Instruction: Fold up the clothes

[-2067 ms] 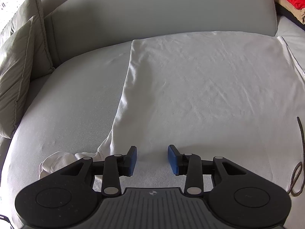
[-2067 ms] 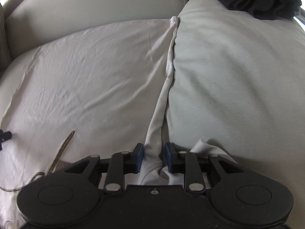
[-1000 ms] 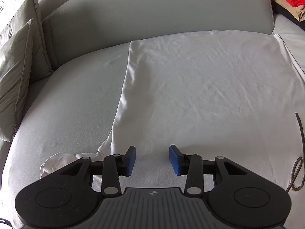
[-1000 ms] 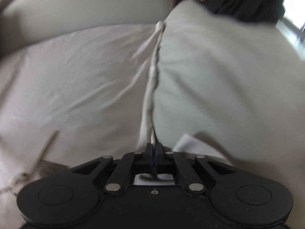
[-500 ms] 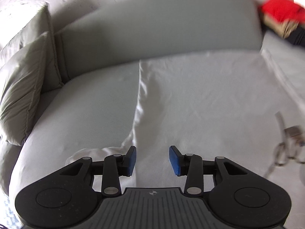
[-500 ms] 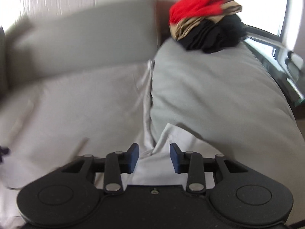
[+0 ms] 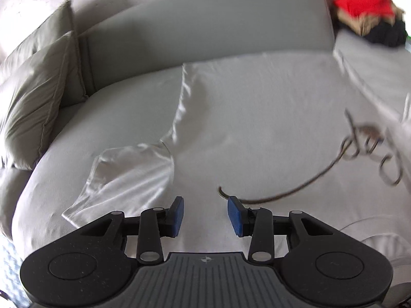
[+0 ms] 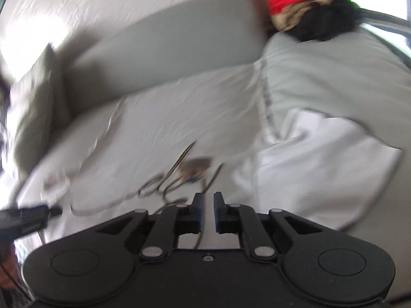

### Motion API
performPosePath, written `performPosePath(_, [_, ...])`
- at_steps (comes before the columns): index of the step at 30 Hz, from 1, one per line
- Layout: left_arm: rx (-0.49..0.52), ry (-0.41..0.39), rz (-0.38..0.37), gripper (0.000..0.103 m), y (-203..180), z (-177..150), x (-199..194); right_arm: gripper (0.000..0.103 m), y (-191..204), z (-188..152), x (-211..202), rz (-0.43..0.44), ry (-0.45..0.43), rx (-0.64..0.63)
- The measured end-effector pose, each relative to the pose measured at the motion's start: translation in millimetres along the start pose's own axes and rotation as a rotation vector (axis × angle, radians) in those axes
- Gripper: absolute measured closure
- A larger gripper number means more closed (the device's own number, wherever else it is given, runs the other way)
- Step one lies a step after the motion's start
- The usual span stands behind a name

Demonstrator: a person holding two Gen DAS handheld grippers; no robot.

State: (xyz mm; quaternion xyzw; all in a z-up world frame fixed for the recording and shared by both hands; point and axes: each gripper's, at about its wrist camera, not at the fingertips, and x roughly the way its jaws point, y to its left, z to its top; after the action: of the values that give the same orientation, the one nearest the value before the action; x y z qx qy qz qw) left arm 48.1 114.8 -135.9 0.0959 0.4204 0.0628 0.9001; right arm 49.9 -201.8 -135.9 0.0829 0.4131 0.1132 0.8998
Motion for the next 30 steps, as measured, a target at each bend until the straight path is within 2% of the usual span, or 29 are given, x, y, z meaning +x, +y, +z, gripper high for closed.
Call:
performPosePath(2, [0.029, 0.032, 0.023, 0.064, -7, 0, 11, 0.093, 8, -5, 13, -0.041, 0.041, -0.046])
performPosePath(4, [0.061, 0.047, 0.037, 0.064, -8, -8, 6, 0.090, 11, -11, 17, -0.082, 0.074, -0.067])
performPosePath(6, [0.092, 0.061, 0.050, 0.064, -8, -17, 0, 0.073, 8, -19, 9, -0.122, 0.095, -0.057])
performPosePath(8, [0.113, 0.082, 0.051, 0.065, -2, -29, -9, 0.074, -2, -32, -2, -0.261, 0.118, -0.059])
performPosePath(9, [0.114, 0.083, 0.045, 0.065, 1, -36, -16, 0.078, -11, -37, -7, -0.315, 0.138, -0.041])
performPosePath(10, [0.115, 0.084, 0.039, 0.065, 3, -43, -23, 0.095, -20, -41, -13, -0.309, 0.151, -0.005])
performPosePath(12, [0.093, 0.071, 0.014, 0.066, 7, -56, -39, 0.096, -34, -48, -28, -0.268, 0.140, 0.061])
performPosePath(14, [0.034, 0.045, -0.048, 0.066, 15, -65, -53, 0.092, -39, -55, -47, -0.227, 0.071, 0.094])
performPosePath(16, [-0.041, -0.028, -0.104, 0.066, 22, -66, -67, 0.088, -38, -60, -65, -0.192, -0.015, 0.101])
performPosePath(18, [-0.061, -0.115, -0.104, 0.066, 20, -60, -75, 0.088, -34, -59, -76, -0.103, -0.088, 0.104])
performPosePath(20, [-0.048, -0.133, -0.122, 0.066, 8, -53, -73, 0.088, -26, -55, -76, -0.026, -0.122, 0.089])
performPosePath(24, [0.007, -0.117, -0.156, 0.066, -26, -41, -60, 0.088, 5, -49, -54, 0.104, -0.067, 0.010])
performPosePath(28, [0.060, -0.071, -0.158, 0.066, -58, -33, -41, 0.088, 35, -48, -29, 0.121, -0.012, -0.084])
performPosePath(30, [0.084, -0.046, -0.181, 0.068, -56, -41, -47, 0.088, 45, -51, -23, 0.119, 0.021, -0.125])
